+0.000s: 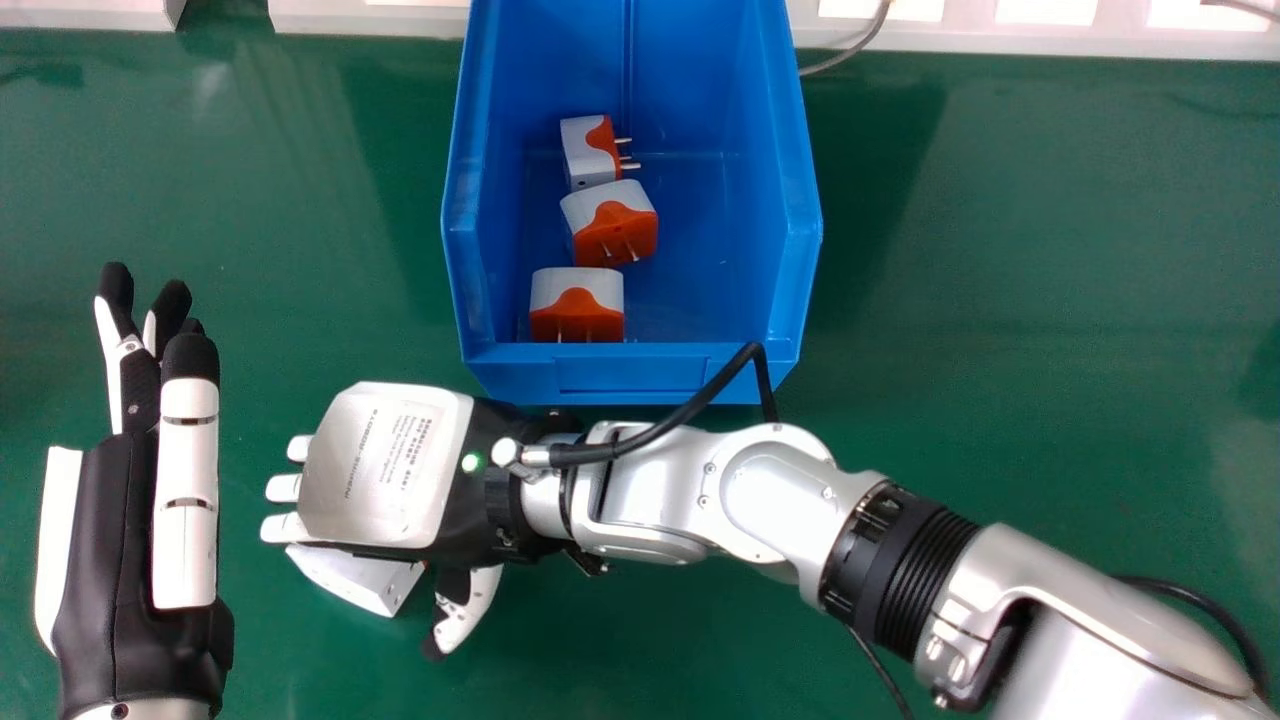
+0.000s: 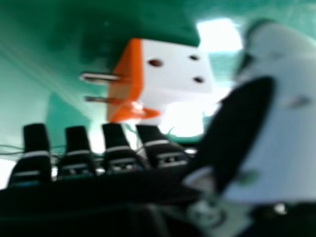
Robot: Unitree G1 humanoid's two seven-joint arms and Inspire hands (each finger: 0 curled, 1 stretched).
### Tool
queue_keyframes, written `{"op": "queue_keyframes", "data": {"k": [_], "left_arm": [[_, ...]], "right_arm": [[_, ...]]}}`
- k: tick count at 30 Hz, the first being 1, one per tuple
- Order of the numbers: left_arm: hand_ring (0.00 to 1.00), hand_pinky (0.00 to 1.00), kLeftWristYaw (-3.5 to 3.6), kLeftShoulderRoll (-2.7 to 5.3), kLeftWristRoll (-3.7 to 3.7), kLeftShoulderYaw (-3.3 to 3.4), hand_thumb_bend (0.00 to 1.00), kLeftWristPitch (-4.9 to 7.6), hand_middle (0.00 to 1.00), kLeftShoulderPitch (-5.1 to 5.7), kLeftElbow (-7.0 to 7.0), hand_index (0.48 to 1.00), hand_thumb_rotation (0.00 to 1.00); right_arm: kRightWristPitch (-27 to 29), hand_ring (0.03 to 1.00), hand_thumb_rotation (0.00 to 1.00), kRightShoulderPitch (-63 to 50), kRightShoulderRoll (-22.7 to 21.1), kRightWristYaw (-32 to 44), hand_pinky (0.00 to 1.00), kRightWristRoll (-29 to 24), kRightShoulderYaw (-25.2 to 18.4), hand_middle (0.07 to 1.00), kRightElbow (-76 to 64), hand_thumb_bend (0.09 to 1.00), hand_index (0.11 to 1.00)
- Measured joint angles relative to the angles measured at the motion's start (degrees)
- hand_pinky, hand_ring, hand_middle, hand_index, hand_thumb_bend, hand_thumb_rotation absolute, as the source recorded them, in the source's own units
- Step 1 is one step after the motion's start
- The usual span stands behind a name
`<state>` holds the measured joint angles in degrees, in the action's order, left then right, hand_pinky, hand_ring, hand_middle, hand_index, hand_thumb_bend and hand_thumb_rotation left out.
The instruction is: Pick all objects and put in blue box
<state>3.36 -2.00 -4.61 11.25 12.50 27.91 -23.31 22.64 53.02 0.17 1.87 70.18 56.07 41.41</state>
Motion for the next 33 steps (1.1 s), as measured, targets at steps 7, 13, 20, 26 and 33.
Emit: {"op": "queue_keyframes", "data": {"k": [7,13,20,26,33], "left_arm": [[1.00,1.00,-0.88,1.01,0.48,-1.43,0.50,-0.14,1.00,1.47,-1.41,1.000,0.99],[1.00,1.00,-1.28,1.64,0.56,-2.37,0.50,-0.36,1.00,2.37,-2.86,1.000,0.98],[1.00,1.00,-2.57,2.32,2.44,-3.50,0.50,-0.67,1.00,3.67,-5.00,1.000,1.00],[1.00,1.00,-2.32,2.70,2.19,-4.10,0.51,-0.68,1.00,3.66,-5.27,1.000,0.96],[1.00,1.00,-2.60,2.81,2.34,-4.21,0.51,-0.75,1.00,3.86,-5.89,1.000,0.96]], "right_arm": [[0.18,0.878,0.10,0.63,0.18,0.20,0.80,-0.03,0.29,0.891,1.50,0.568,0.844],[0.16,0.822,0.04,1.39,0.47,-0.67,0.74,0.29,1.27,0.835,2.15,0.720,0.799],[-1.06,0.596,0.05,1.46,0.89,-5.93,0.55,1.36,3.22,0.632,4.92,0.600,0.596],[-3.23,0.570,0.14,0.50,2.02,-2.04,0.49,-1.93,1.51,0.622,5.01,0.497,0.498],[-5.09,0.600,0.16,-0.28,2.77,1.60,0.52,-5.06,-0.06,0.647,5.05,0.490,0.498]]}}
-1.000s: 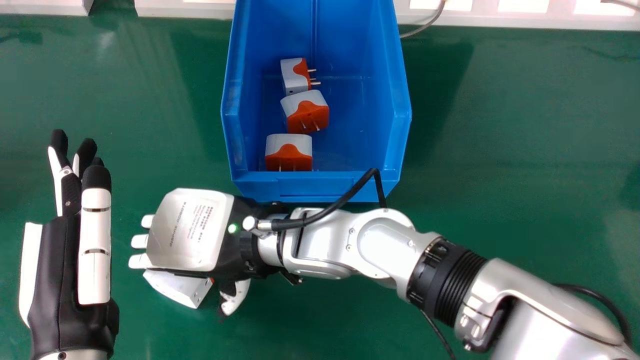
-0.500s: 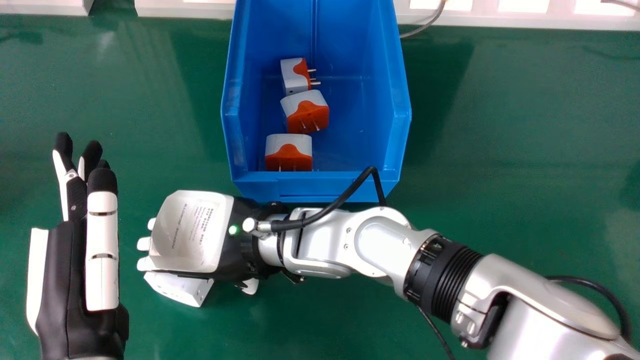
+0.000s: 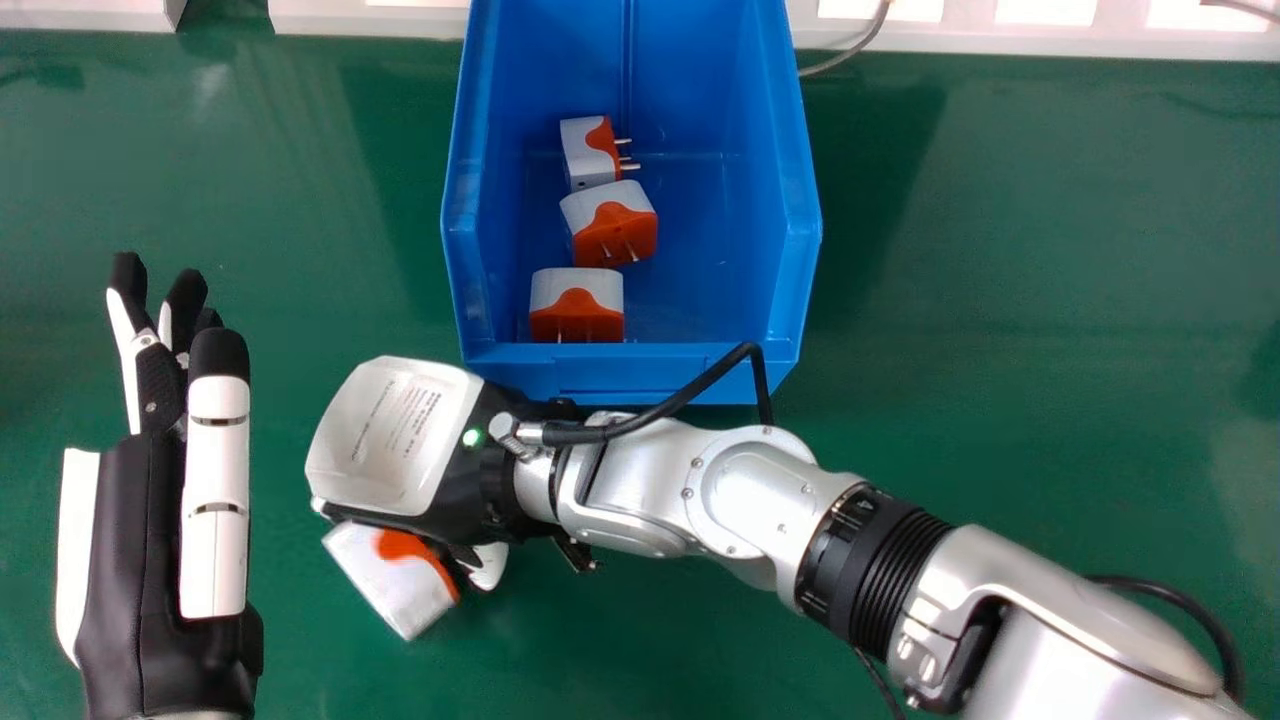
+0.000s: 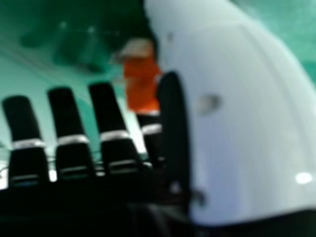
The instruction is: Pick all objects and put in blue box
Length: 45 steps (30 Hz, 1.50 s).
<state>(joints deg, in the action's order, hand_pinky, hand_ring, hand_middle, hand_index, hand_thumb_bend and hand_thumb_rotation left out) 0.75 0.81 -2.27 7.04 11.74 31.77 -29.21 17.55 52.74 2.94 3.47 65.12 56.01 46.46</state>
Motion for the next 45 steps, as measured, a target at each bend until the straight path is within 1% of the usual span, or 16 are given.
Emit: {"op": "queue_keyframes", "data": {"k": [2,4,5,6,9,11,13,16,18,20,24,32,34,40,43,45], "left_arm": [[1.00,1.00,-0.02,0.01,0.05,-0.07,0.51,0.00,1.00,0.13,-0.05,1.000,0.97],[1.00,1.00,-0.09,-0.01,0.45,-0.10,0.51,0.02,1.00,0.14,-0.12,1.000,0.98],[1.00,1.00,-0.14,-0.01,0.74,-0.11,0.51,0.02,1.00,0.14,-0.16,1.000,0.99],[1.00,1.00,-0.14,-0.01,1.13,-0.15,0.51,0.02,1.00,0.15,-0.25,1.000,0.99],[1.00,1.00,-0.12,0.02,1.20,-0.43,0.50,0.02,1.00,0.20,-0.60,1.000,0.98],[1.00,1.00,-0.12,0.08,1.14,-0.60,0.50,0.01,1.00,0.20,-0.64,1.000,0.96],[1.00,1.00,-0.10,0.27,0.91,-0.73,0.50,-0.02,1.00,0.12,-0.70,1.000,0.94],[1.00,1.00,-0.01,0.42,-0.10,-0.88,0.51,-0.08,1.00,0.09,-0.77,1.000,0.93],[1.00,1.00,0.00,0.41,-0.09,-0.88,0.51,-0.12,1.00,0.08,-0.77,1.000,0.94],[1.00,1.00,-0.02,0.44,-0.17,-0.87,0.51,-0.32,1.00,0.09,-0.79,1.000,0.92],[1.00,1.00,-0.03,0.45,-0.13,-0.90,0.50,-0.84,1.00,0.08,-1.01,1.000,0.93],[1.00,1.00,-0.14,0.44,-0.04,-0.90,0.51,-1.08,1.00,0.17,-1.31,1.000,0.95],[1.00,1.00,-0.08,0.42,-0.02,-0.91,0.51,-1.08,1.00,0.17,-1.33,1.000,0.95],[1.00,1.00,-0.13,0.41,0.13,-0.86,0.51,-1.12,1.00,0.52,-1.39,1.000,0.95],[1.00,1.00,-0.08,0.40,0.01,-0.80,0.50,-1.13,1.00,0.49,-1.39,1.000,0.95],[1.00,1.00,-0.04,0.40,-0.02,-0.64,0.51,-1.13,1.00,0.36,-1.39,1.000,0.95]], "right_arm": [[-0.87,0.560,0.15,-0.07,0.43,0.17,0.47,0.06,0.03,0.627,0.00,0.497,0.497],[-1.63,0.460,0.05,-0.05,0.65,-0.97,0.37,1.03,1.06,0.507,-0.03,0.511,0.526],[-2.04,0.426,0.03,-0.05,0.84,-1.76,0.34,1.74,1.63,0.478,-0.05,0.514,0.533],[-2.07,0.422,0.02,-0.05,0.99,-2.55,0.33,2.29,2.24,0.470,-0.05,0.516,0.534],[-1.76,0.414,0.01,-0.06,1.35,-2.43,0.34,2.13,2.30,0.463,0.04,0.523,0.508],[-1.47,0.406,0.00,-0.18,1.21,-1.64,0.34,0.11,1.39,0.448,0.41,0.526,0.507],[-1.38,0.342,0.00,-0.58,1.07,-0.39,0.28,-1.88,0.07,0.424,0.43,0.525,0.510],[-1.38,0.277,0.00,-0.88,0.71,0.37,0.24,-2.61,-0.34,0.403,0.15,0.524,0.512],[-1.66,0.292,0.00,-1.02,0.59,0.50,0.25,-2.80,-0.39,0.408,-0.03,0.525,0.513],[-2.16,0.256,0.00,-1.26,0.64,1.34,0.20,-3.07,-0.53,0.445,-0.30,0.529,0.494],[-6.60,0.188,0.00,-1.22,2.49,10.06,0.12,-6.04,-2.42,0.467,-0.80,0.528,0.485],[-11.85,0.243,0.00,-2.31,2.68,16.34,0.17,-9.07,-4.64,0.474,-2.77,0.525,0.489],[-12.63,0.253,0.00,-2.58,2.63,16.99,0.17,-10.05,-5.05,0.426,-3.35,0.518,0.522],[-10.45,0.264,0.00,-5.22,0.54,14.70,0.18,-11.43,-6.31,0.441,-6.49,0.519,0.512],[-10.01,0.352,0.00,-5.52,0.03,14.69,0.22,-12.97,-7.01,0.461,-6.74,0.507,0.552],[-9.95,0.360,0.00,-5.76,-0.08,14.65,0.21,-13.19,-7.14,0.459,-6.98,0.505,0.557]]}}
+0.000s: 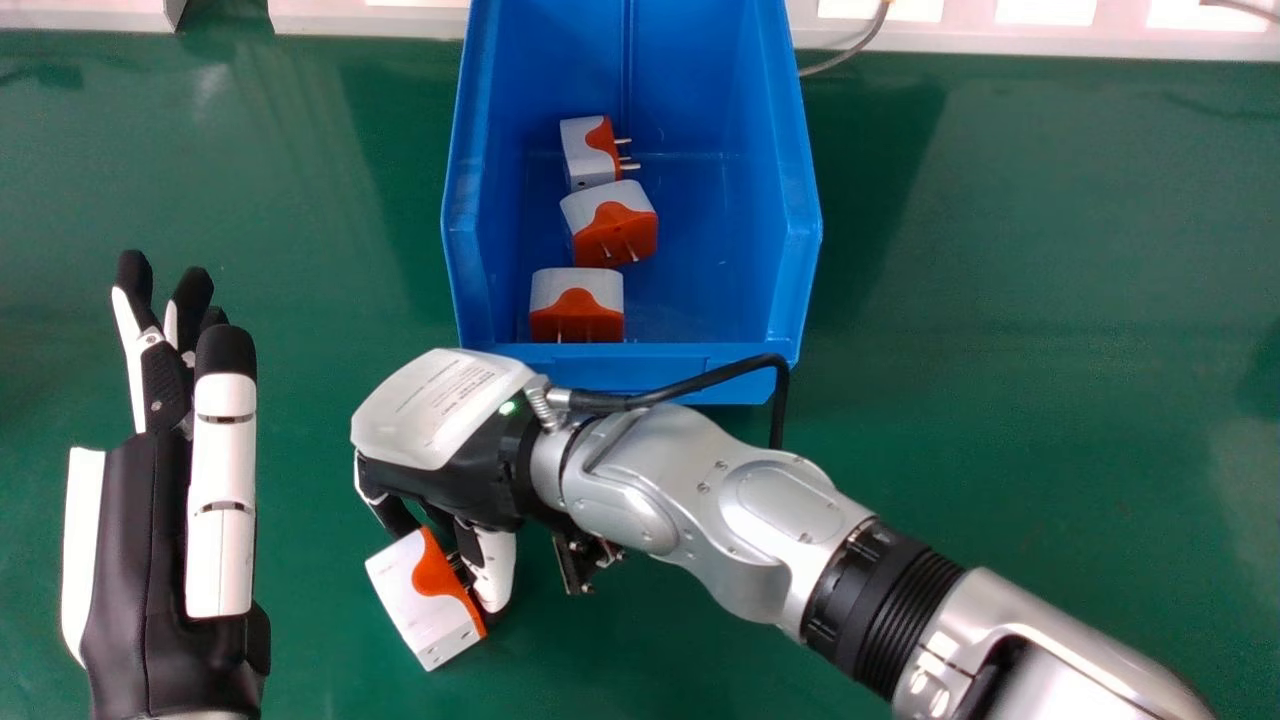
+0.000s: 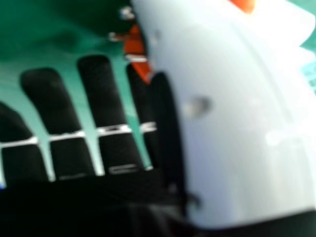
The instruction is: Pick all objects and put in blue box
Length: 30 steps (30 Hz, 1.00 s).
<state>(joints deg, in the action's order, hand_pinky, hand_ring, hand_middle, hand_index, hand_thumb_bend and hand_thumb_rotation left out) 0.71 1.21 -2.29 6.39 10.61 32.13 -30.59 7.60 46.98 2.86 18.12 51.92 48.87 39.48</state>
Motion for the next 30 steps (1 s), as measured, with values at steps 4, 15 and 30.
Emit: {"op": "queue_keyframes", "data": {"k": [4,15,30], "left_arm": [[1.00,1.00,0.06,-0.02,-0.07,0.28,0.51,-0.06,1.00,-0.30,0.01,1.000,0.93],[1.00,1.00,0.41,-0.18,-0.08,0.74,0.49,-0.13,1.00,-0.99,0.05,1.000,0.94],[1.00,1.00,0.18,-0.34,1.11,0.77,0.48,-0.04,1.00,-1.64,0.71,1.000,0.95]], "right_arm": [[1.14,0.363,0.00,-0.40,-0.55,-0.90,0.21,-0.04,0.00,0.461,-0.78,0.503,0.560],[0.10,0.384,0.00,-0.43,-1.10,-0.48,0.16,2.07,0.95,0.490,-3.44,0.512,0.507],[2.41,0.908,0.51,3.64,-3.05,4.39,0.82,10.39,7.25,0.924,-6.34,0.903,0.884]]}}
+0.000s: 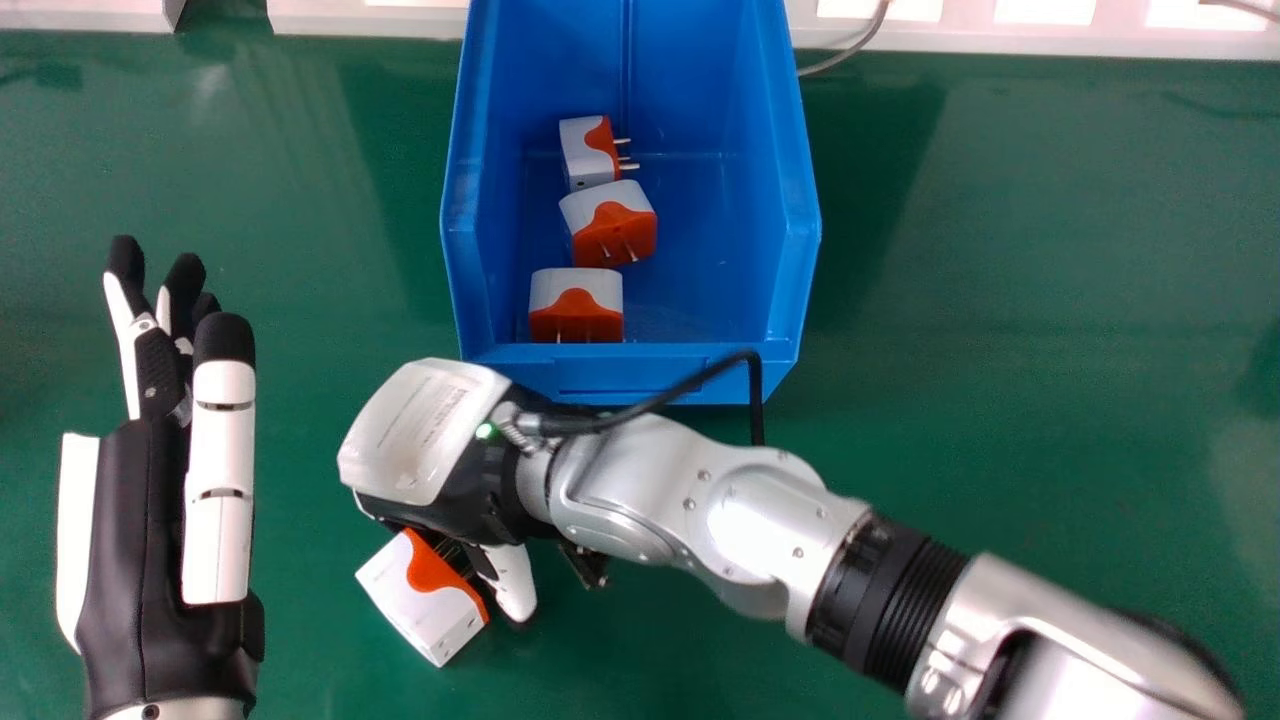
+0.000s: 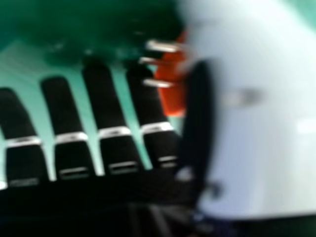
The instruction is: Pick all objects and put in blue box
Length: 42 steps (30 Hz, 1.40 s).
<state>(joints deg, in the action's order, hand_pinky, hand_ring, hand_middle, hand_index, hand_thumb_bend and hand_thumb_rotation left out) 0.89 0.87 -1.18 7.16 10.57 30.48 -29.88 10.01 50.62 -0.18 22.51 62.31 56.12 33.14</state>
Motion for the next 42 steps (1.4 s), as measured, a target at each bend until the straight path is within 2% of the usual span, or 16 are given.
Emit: {"op": "queue_keyframes", "data": {"k": [4,10,15,17,22,27,32,36,39,42], "left_arm": [[1.00,1.00,0.27,-0.12,-0.62,0.03,0.48,0.09,1.00,-0.40,0.44,1.000,0.94],[1.00,1.00,0.08,-0.15,-0.42,0.03,0.49,0.09,1.00,-0.55,0.47,1.000,0.95],[1.00,1.00,0.03,-0.15,-0.43,0.03,0.48,0.09,1.00,-0.56,0.47,1.000,0.96],[1.00,1.00,0.02,-0.15,-0.41,0.01,0.48,0.08,1.00,-0.57,0.46,1.000,0.96],[1.00,1.00,-0.08,-0.15,0.55,-0.11,0.49,0.04,1.00,-0.64,0.46,1.000,0.98],[1.00,1.00,0.12,-0.14,0.57,-0.17,0.50,0.05,1.00,-1.08,0.48,1.000,0.96],[1.00,1.00,-0.18,-0.02,0.71,-0.27,0.48,0.06,1.00,-1.08,0.48,1.000,0.95],[1.00,1.00,-0.18,0.31,0.65,-0.55,0.47,0.06,1.00,-1.03,0.48,1.000,0.96],[1.00,1.00,-0.12,0.30,0.59,-0.66,0.48,0.06,1.00,-1.08,0.48,1.000,0.94],[1.00,1.00,0.09,0.28,0.02,-0.60,0.48,0.04,1.00,-1.16,0.48,1.000,0.95]], "right_arm": [[1.64,0.919,0.56,0.49,-0.86,1.67,0.83,0.74,0.07,0.940,-1.55,0.900,0.913],[2.50,0.945,0.58,1.06,-1.42,4.06,0.86,0.72,-0.05,0.957,-2.70,0.876,0.936],[2.50,0.911,0.58,1.03,-1.72,4.07,0.81,1.19,-0.04,0.937,-3.24,0.909,0.913],[2.18,0.915,0.56,0.72,-1.82,3.84,0.82,1.38,-0.04,0.940,-3.60,0.917,0.917],[1.23,0.942,0.56,0.00,-1.69,3.83,0.86,1.60,-0.02,0.961,-4.29,0.918,0.929],[-0.56,0.904,0.53,-1.17,-0.02,2.43,0.82,1.86,0.17,0.929,-4.33,0.944,0.901],[-0.93,0.901,0.51,-2.75,0.73,0.25,0.82,1.68,0.15,0.924,-4.33,0.961,0.893],[-1.29,0.906,0.53,-2.96,0.75,-0.11,0.83,1.74,0.15,0.931,-4.33,0.992,0.903],[-1.35,0.911,0.52,-2.96,0.77,-0.65,0.84,1.75,0.15,0.930,-4.33,0.976,0.898],[-1.37,0.905,0.52,-2.96,0.79,-0.65,0.83,1.73,0.16,0.924,-4.32,0.957,0.889]]}}
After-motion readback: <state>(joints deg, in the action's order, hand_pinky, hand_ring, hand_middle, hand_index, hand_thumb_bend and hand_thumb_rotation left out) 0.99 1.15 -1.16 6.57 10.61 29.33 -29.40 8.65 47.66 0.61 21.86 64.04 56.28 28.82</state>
